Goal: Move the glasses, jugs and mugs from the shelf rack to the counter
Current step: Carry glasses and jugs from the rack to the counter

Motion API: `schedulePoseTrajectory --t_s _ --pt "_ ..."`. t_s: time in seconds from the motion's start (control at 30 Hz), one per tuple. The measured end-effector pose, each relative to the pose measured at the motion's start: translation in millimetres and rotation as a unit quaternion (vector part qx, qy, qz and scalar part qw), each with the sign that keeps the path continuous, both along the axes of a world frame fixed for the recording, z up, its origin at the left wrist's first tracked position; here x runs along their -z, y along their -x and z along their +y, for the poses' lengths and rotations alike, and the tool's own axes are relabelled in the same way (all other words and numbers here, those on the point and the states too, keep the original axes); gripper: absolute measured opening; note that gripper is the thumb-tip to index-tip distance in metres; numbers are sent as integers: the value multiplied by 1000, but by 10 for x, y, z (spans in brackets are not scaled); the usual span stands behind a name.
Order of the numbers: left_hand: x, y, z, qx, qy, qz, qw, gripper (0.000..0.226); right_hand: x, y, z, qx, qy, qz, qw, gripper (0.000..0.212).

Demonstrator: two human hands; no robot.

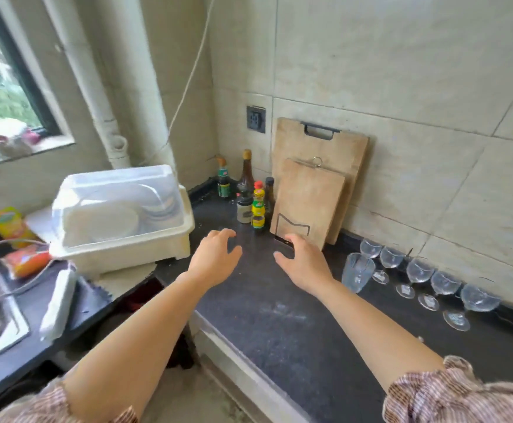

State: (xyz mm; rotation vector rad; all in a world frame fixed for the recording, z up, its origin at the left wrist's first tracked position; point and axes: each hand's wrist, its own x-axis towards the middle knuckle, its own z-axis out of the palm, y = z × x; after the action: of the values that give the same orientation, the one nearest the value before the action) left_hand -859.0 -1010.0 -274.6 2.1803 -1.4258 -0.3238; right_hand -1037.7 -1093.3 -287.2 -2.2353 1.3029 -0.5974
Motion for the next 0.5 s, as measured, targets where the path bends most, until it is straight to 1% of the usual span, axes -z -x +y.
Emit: schedulePoseTrajectory --t_s 0.13,0.27,0.33,0.43,0.5 --pt "-221 -733 1103 -82 3 -60 995 46 -240 -916 851 -102 17 20 994 51" --pt "-435 -1351 2273 -166 -9 -101 981 45 -428 -1780 1778 -183 42 42 981 49" --pt "-544 -1624 2862 -208 -13 -116 971 43 -536 -2197 2240 -223 58 43 972 52" --pt "-699 -2011 3692 -281 -12 -133 950 39 -711 -2808 2905 -289 85 48 952 48" --pt "-797 -2239 4203 -328 -19 -140 934 40 -824 -3186 3335 -334 102 42 936 46"
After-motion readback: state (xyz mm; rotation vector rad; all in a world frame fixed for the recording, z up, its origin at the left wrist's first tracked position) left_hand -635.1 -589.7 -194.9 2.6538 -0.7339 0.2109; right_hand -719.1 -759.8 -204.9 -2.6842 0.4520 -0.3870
